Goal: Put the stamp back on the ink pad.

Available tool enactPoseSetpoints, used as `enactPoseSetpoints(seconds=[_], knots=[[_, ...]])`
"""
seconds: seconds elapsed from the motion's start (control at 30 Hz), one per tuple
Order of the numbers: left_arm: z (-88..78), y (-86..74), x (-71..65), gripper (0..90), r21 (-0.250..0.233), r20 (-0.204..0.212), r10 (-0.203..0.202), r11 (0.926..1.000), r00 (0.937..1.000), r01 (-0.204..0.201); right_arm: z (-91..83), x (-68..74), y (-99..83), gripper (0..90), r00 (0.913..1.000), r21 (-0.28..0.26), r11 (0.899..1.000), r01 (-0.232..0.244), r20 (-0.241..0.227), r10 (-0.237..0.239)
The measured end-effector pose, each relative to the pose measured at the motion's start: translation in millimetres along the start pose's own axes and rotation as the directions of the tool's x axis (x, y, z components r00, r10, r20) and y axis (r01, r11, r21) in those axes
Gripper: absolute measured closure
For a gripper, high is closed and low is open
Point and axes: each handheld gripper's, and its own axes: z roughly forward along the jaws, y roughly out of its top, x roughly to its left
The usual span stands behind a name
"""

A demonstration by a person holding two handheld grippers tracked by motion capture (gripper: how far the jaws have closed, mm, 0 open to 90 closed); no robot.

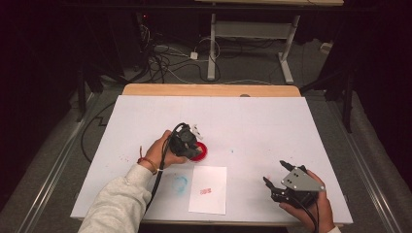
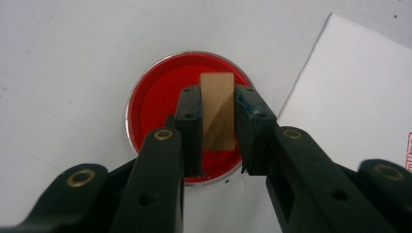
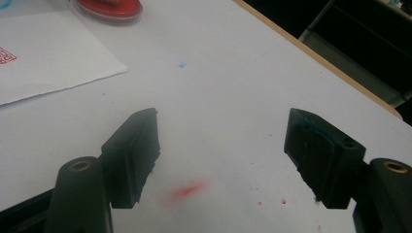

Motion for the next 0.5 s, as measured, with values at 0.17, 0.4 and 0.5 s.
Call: enactPoseSetpoints(seconds=[0.17, 0.4, 0.5], knots=[[2.2, 1.1, 0.3, 71.7, 0.006, 0.005, -0.001, 1.0000, 1.0000, 0.000, 0.6, 0.6, 0.0, 28.8, 1.0000, 0.001, 1.000, 0.002, -0.004, -0.002], [-1.0, 0.7, 0.2, 65.5, -0.020, -0.008, -0.013, 0.9997, 0.9999, 0.013, -0.3, 0.8, 0.3, 28.7, 1.0000, -0.001, 1.000, 0.003, -0.005, -0.003], [-7.5, -1.4, -1.1, 57.4, -0.064, -0.009, -0.017, 0.9978, 0.9998, 0.016, -1.3, 0.8, 0.7, 28.9, 1.0000, -0.010, 1.000, 0.004, 0.001, -0.004]])
